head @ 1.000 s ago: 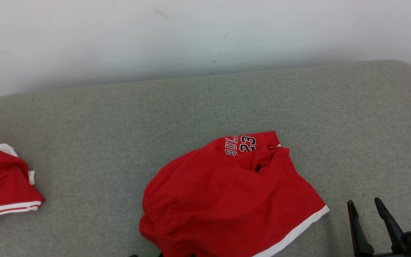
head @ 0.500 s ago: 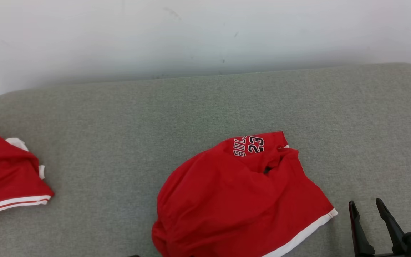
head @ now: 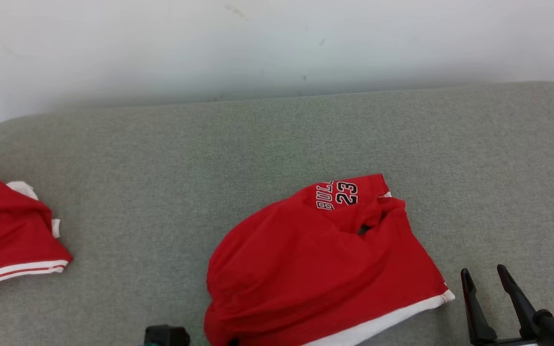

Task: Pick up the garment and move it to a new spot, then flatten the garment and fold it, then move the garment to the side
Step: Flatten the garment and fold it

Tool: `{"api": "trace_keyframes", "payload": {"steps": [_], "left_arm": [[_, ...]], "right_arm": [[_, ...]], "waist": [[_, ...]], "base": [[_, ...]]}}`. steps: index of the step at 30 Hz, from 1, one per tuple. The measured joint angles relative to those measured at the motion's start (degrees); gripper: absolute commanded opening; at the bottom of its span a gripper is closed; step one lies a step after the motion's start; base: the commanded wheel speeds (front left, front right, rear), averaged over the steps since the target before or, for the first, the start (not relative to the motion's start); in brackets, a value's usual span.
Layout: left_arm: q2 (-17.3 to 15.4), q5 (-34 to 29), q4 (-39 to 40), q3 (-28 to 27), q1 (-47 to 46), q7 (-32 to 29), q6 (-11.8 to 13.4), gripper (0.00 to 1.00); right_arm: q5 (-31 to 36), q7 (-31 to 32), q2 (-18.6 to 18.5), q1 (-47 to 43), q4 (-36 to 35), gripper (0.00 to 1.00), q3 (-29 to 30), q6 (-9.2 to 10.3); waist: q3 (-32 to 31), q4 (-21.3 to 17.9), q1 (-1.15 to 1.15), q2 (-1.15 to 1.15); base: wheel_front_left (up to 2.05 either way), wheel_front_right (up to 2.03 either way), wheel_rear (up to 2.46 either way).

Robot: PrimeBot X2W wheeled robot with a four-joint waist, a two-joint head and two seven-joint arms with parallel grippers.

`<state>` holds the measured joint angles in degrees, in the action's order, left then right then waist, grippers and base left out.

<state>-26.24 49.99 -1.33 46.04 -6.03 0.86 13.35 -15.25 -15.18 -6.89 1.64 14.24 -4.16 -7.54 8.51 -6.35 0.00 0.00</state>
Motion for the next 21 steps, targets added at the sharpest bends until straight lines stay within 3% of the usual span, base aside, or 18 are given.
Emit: {"api": "trace_keyframes", "payload": {"steps": [9,10,11,12,13,21], "left_arm": [[-0.79,-0.19,-8.12,-1.48,-4.75,0.63,-2.81,0.0],[-0.94,-0.19,-8.33,-1.4,-4.78,0.31,-3.18,0.16],[-1.05,-0.13,-8.4,-1.31,-4.78,0.24,-3.47,0.52],[-1.12,-0.1,-8.37,-1.3,-4.78,0.26,-3.88,0.96],[-1.14,0.27,-8.31,-1.3,-4.71,0.23,-4.03,1.0],[-2.31,1.54,-5.24,-0.79,-1.94,-0.31,-4.37,1.0]], "right_arm": [[0.0,0.0,-0.32,0.36,0.41,1.0,-0.31,0.0],[0.0,0.0,-0.32,0.36,0.46,1.0,-0.29,0.0],[0.0,0.0,-0.34,0.35,0.53,1.0,-0.27,0.0],[0.0,0.0,-0.34,0.32,0.57,1.0,-0.25,0.0],[0.0,0.0,-0.35,0.25,0.62,1.0,-0.2,0.0],[0.02,0.0,-0.38,-0.68,0.89,1.0,-0.22,0.0]], "waist": [[-0.25,-1.03,0.0,0.0],[-0.42,-1.04,0.0,0.0],[-0.64,-1.02,0.0,0.0],[-0.84,-0.98,0.0,0.0],[-1.06,-0.91,0.0,0.0],[-3.01,0.18,0.0,0.0]], "base": [[0.0,0.0,0.0],[0.0,0.0,0.0],[0.0,0.0,0.0],[0.0,0.0,0.0],[0.0,0.0,0.0],[0.0,0.0,0.0]]}}
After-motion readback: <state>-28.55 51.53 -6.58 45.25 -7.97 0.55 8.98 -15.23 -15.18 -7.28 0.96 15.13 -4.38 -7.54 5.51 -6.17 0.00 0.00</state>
